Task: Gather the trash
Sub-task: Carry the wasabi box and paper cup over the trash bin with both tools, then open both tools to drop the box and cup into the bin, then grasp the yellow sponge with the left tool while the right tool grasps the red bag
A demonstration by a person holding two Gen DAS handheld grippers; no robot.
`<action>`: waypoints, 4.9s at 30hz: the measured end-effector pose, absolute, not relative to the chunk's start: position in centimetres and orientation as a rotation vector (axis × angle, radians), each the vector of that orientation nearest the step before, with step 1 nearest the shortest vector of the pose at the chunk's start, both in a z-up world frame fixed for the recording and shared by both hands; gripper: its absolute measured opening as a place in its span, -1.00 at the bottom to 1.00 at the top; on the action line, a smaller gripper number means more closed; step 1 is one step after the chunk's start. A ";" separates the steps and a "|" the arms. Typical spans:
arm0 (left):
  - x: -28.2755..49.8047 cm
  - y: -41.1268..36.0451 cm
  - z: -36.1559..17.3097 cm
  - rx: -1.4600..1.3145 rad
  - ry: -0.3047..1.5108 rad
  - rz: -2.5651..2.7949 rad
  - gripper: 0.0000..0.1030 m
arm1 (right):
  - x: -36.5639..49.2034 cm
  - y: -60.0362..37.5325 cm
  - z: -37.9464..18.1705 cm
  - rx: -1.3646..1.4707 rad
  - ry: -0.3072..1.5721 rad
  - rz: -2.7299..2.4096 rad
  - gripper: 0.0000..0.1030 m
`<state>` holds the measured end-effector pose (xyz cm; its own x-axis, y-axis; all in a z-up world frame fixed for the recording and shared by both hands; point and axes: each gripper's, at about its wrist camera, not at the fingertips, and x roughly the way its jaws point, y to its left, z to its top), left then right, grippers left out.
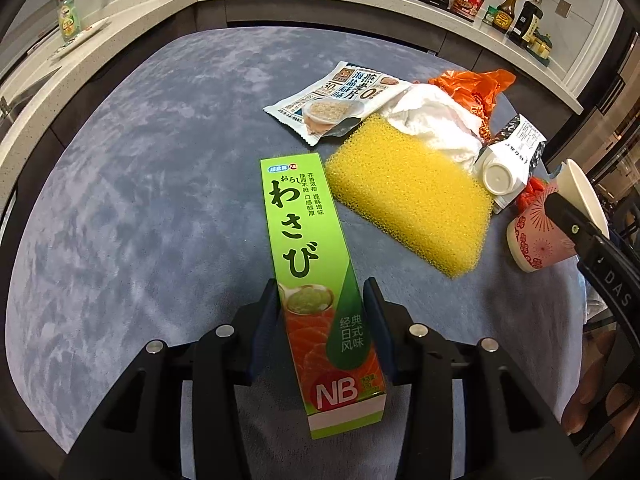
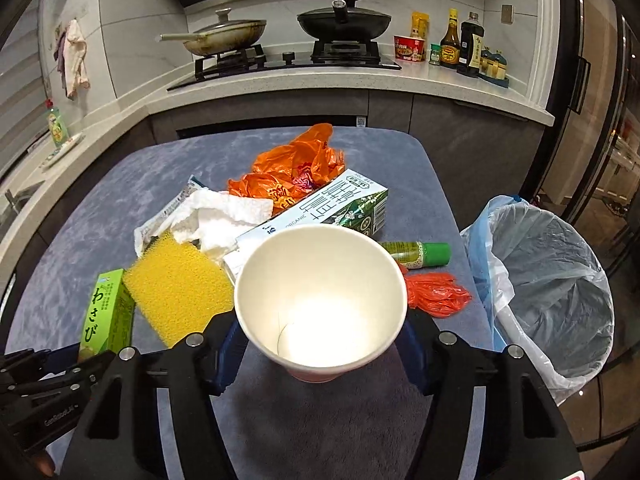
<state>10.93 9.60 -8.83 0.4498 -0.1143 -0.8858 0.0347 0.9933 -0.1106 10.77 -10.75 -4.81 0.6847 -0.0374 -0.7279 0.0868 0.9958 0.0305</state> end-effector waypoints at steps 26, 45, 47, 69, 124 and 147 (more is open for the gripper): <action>4.0 8.2 2.4 -0.051 0.872 -0.134 -0.41 | -0.3 -18.4 -0.1 0.152 0.791 -0.166 0.19; 3.0 6.4 -2.7 -0.033 1.007 -0.199 -0.08 | -1.6 -20.7 -0.2 0.194 0.791 -0.213 0.21; 2.3 7.1 -3.2 -0.047 1.011 -0.182 0.26 | -1.6 -20.4 -0.2 0.190 0.793 -0.205 0.21; -3.0 8.2 -3.9 -0.038 1.045 -0.348 -0.44 | -1.2 -15.5 0.9 0.105 0.795 -0.125 0.23; 11.2 -14.1 -0.6 0.185 0.820 -0.473 0.43 | 2.9 -30.4 -1.3 0.169 0.787 -0.359 0.63; 10.1 6.3 -6.4 0.037 0.956 -0.111 0.74 | 2.7 -16.6 -4.1 0.072 0.900 -0.161 0.63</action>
<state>10.12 6.31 -6.40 0.5716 -0.0778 -0.8168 0.1110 0.9937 -0.0170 2.74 -16.57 -4.11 0.6109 -0.1090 -0.7842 0.1693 0.9856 -0.0052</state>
